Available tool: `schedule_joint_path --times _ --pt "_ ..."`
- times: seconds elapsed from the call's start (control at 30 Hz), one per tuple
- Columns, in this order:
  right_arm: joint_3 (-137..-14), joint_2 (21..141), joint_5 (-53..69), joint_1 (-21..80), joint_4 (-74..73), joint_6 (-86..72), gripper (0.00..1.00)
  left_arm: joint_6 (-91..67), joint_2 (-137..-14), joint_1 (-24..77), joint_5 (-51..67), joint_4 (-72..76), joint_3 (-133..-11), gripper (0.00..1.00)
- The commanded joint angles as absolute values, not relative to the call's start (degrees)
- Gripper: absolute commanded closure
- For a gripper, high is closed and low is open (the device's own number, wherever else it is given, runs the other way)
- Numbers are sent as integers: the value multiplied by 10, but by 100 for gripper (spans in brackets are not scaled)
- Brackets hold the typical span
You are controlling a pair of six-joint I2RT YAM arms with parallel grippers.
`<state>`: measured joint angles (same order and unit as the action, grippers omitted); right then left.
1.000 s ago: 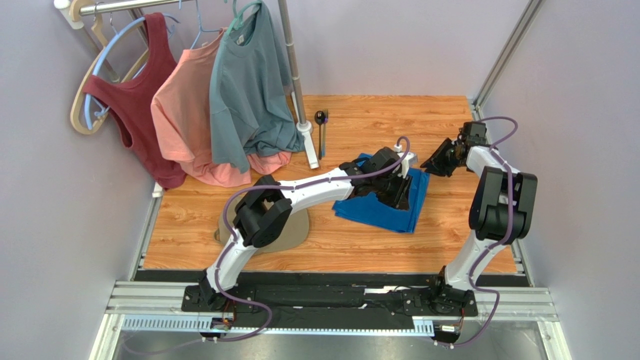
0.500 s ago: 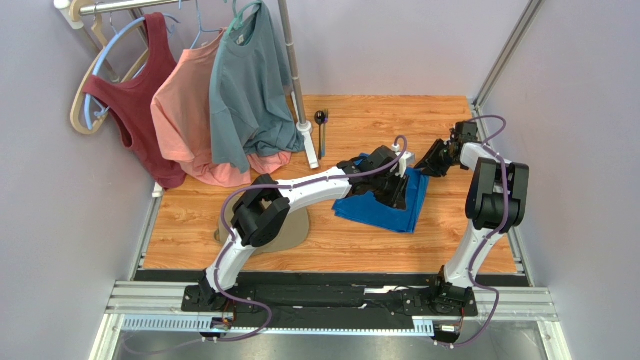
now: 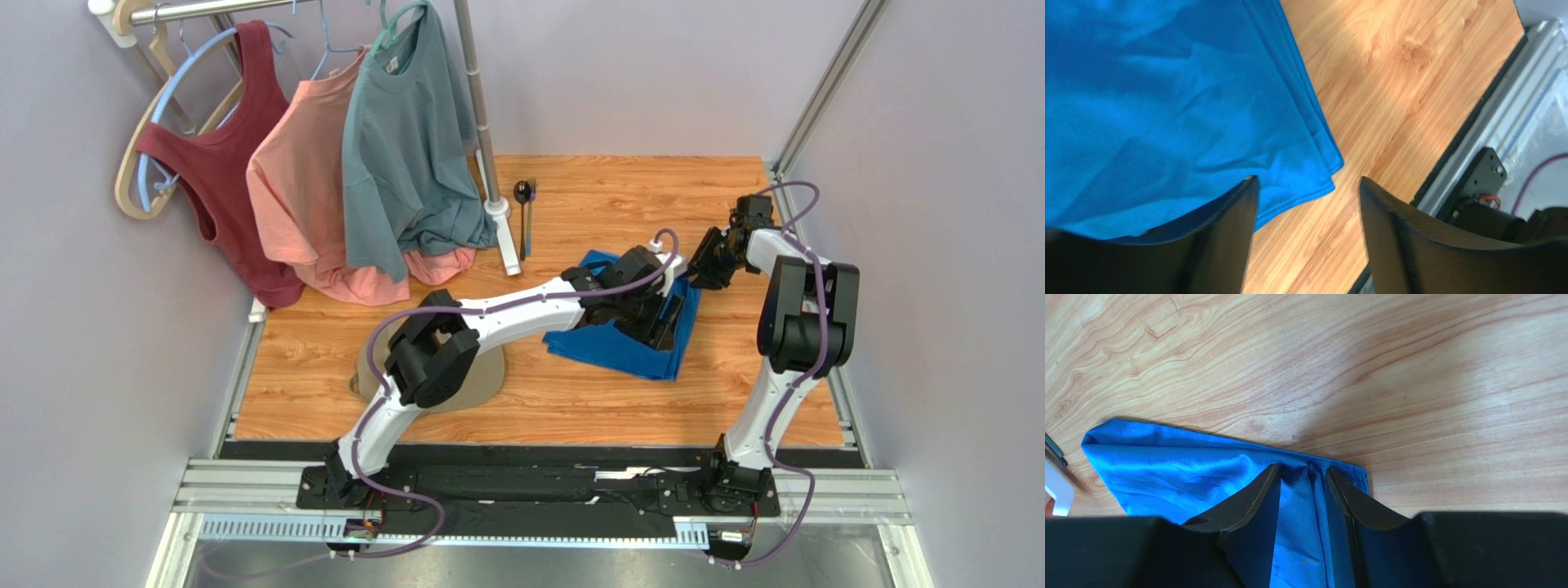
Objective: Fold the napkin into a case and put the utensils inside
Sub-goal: Smooth out the lower triangle-folded napkin at the center of the board.
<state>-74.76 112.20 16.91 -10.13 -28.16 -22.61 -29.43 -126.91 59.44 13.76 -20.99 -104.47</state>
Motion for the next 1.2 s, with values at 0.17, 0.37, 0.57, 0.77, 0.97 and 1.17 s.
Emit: schedule_joint_path --times 0.17,0.37,0.57,0.77,0.97,1.17 --pt "-787 1143 149 -91 -310 -200 64 -249 -1333 666 -36 -276 -1155 34" --pt "-787 1141 144 -91 -312 -197 65 -241 -1374 689 -84 -292 -1184 25" --pt "-785 1140 149 -91 -310 -195 67 -242 -1412 692 -112 -323 -1222 34" --pt "-786 1143 156 -91 -308 -194 68 -227 -1396 692 -95 -319 -1195 34" --pt "-783 1142 161 -91 -308 -194 71 -230 -1357 691 -79 -286 -1155 30" --pt "-782 1142 164 -91 -310 -196 72 -229 -1368 692 -84 -300 -1155 42"
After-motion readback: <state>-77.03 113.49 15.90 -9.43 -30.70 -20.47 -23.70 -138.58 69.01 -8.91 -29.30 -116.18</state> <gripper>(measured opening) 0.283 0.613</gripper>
